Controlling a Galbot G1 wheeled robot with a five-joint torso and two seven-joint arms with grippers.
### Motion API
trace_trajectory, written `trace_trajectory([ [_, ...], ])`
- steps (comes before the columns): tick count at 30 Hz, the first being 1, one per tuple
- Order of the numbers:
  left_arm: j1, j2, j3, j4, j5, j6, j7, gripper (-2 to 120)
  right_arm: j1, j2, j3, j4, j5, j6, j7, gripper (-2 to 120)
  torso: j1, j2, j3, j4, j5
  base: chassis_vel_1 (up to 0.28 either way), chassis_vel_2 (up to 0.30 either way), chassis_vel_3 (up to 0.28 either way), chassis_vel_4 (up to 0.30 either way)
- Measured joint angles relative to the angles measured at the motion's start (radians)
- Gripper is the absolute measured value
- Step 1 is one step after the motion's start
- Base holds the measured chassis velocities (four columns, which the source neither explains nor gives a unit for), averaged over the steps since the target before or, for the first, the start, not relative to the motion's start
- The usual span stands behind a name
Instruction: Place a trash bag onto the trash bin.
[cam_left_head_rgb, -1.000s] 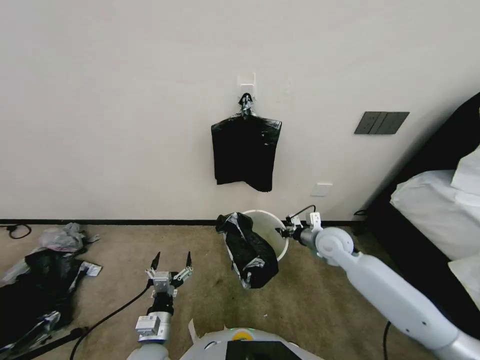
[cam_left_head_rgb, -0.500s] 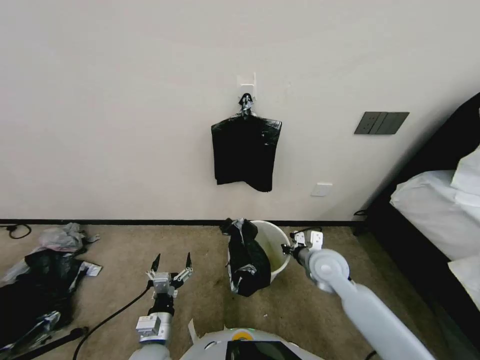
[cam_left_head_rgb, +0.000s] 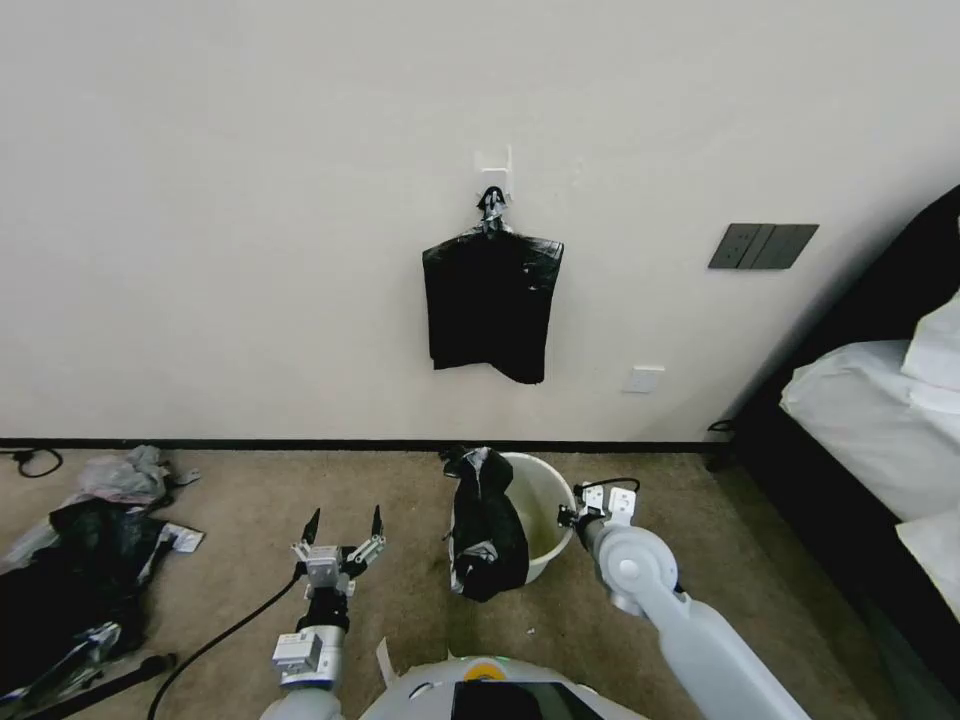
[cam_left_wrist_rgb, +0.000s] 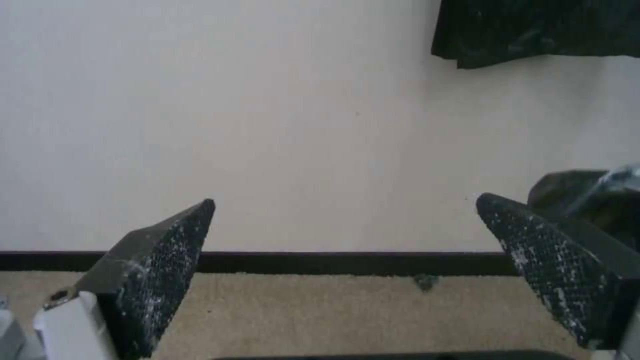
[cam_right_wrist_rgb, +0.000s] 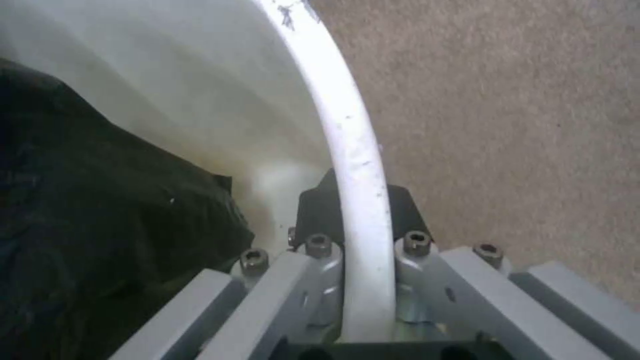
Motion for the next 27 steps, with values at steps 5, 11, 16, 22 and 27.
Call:
trace_trajectory([
  [5,-0.004,0.0,0.001,0.003,0.0,0.0,0.0,100,-0.004,0.005,-0.004,-0.018,-0.007,0.004,-0.002,2,0.0,0.0,0.0,-0.0002,-0.0003,0.0,0.0,0.0,0.0],
  [11,-0.009,0.0,0.007,0.006,0.001,0.002,0.0,100,-0.005,0.002,0.0,-0.034,-0.003,0.006,-0.009,5,0.0,0.0,0.0,-0.0001,-0.0002,0.0,0.0,0.0,0.0],
  [16,-0.011,-0.002,0.011,0.009,0.001,0.004,0.0,100,-0.005,-0.007,0.002,-0.035,-0.005,0.004,-0.022,22,0.0,0.0,0.0,0.0,0.0002,0.0,0.0,0.0,0.0],
  [22,-0.012,-0.003,0.019,0.011,0.002,0.005,-0.001,100,-0.002,-0.048,0.014,0.022,-0.032,-0.013,-0.057,44,0.0,0.0,0.0,0.0001,0.0003,0.0,0.0,0.0,0.0],
  [27,-0.014,-0.003,0.022,0.014,0.003,0.005,-0.002,100,-0.017,-0.1,0.049,0.124,-0.069,-0.016,-0.065,63,0.0,0.0,0.0,0.0,0.0002,0.0,0.0,0.0,0.0],
])
